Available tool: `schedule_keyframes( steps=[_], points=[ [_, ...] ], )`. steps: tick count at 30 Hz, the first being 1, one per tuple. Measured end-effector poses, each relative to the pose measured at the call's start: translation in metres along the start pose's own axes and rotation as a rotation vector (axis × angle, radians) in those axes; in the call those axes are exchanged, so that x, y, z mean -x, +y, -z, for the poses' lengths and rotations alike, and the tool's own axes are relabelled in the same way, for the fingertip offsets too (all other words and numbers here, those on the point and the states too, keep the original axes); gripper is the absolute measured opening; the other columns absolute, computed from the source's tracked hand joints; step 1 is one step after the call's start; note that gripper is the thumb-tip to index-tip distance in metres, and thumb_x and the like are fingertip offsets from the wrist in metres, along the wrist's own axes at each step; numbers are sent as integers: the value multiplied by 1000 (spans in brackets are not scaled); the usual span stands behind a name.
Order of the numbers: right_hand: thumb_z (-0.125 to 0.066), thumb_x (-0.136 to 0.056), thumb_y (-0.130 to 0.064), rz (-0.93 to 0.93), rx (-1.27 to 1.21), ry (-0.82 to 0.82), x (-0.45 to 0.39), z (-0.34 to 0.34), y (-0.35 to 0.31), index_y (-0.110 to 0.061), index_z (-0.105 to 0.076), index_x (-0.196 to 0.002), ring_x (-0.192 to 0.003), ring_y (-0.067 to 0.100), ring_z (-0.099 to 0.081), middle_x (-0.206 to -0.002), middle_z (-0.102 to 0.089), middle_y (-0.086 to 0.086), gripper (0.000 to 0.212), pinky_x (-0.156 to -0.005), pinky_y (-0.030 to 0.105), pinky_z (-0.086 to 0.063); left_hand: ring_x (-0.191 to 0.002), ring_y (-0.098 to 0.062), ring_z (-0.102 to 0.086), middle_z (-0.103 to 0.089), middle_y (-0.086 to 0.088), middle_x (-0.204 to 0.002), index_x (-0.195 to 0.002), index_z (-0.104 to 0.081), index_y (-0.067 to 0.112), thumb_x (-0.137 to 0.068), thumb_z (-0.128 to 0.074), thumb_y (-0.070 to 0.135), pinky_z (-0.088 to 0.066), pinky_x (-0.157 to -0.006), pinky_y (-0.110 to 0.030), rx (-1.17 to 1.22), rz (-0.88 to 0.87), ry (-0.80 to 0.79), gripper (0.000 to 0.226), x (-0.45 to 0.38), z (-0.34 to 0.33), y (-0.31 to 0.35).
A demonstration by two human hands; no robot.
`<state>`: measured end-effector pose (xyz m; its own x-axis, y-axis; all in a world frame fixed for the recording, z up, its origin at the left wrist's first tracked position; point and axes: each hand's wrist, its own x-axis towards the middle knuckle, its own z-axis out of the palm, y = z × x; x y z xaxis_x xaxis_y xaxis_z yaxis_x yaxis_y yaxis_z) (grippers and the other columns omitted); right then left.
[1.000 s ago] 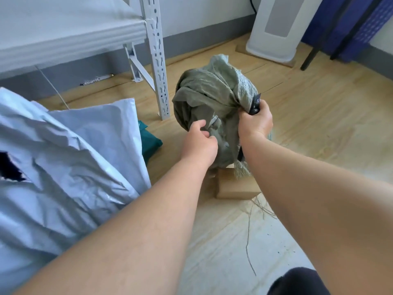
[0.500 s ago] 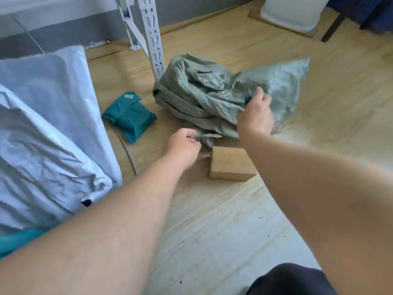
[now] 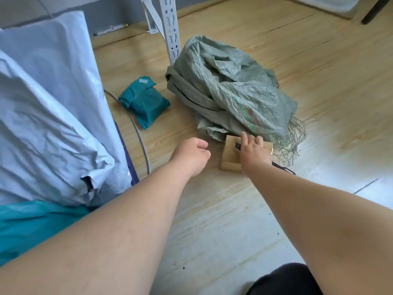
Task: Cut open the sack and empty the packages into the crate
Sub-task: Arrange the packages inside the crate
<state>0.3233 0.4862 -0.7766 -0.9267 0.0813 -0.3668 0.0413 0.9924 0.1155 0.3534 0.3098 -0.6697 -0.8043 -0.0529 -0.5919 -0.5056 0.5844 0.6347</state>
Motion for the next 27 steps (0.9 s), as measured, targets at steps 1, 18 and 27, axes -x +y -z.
schedule_keyframes(
  steps=[1, 18, 27],
  points=[
    [-74, -79, -18, -12, -1, 8, -1, -1, 0, -9, -9, -149, -131, 24, -27, -140, -33, 6, 96, -77, 32, -45, -101, -16, -60, -65, 5, -112, -123, -57, 26, -92, -53, 21, -44, -77, -22, 0, 0, 2, 32, 2, 1, -2],
    [-86, -55, -45, 78, -1131, 266, 22, 122, -57, -20, -41, -135, -98, 7, -42, -119, -36, -4, 96, -84, 23, -34, -128, -23, -44, -35, -2, -148, -151, -12, 25, -80, -67, 50, -35, -87, -27, 200, -108, 338, 93, 17, 56, 47],
    [-85, -58, -46, 187, -1228, 371, 39, 226, -52, -19, -48, -136, -111, 14, -53, -125, -47, 1, 90, -96, 31, -48, -132, -25, -38, -27, -4, -147, -150, -7, 29, -60, -80, 54, -38, -102, -38, 388, -163, 500, 119, 36, 110, 112]
  ],
)
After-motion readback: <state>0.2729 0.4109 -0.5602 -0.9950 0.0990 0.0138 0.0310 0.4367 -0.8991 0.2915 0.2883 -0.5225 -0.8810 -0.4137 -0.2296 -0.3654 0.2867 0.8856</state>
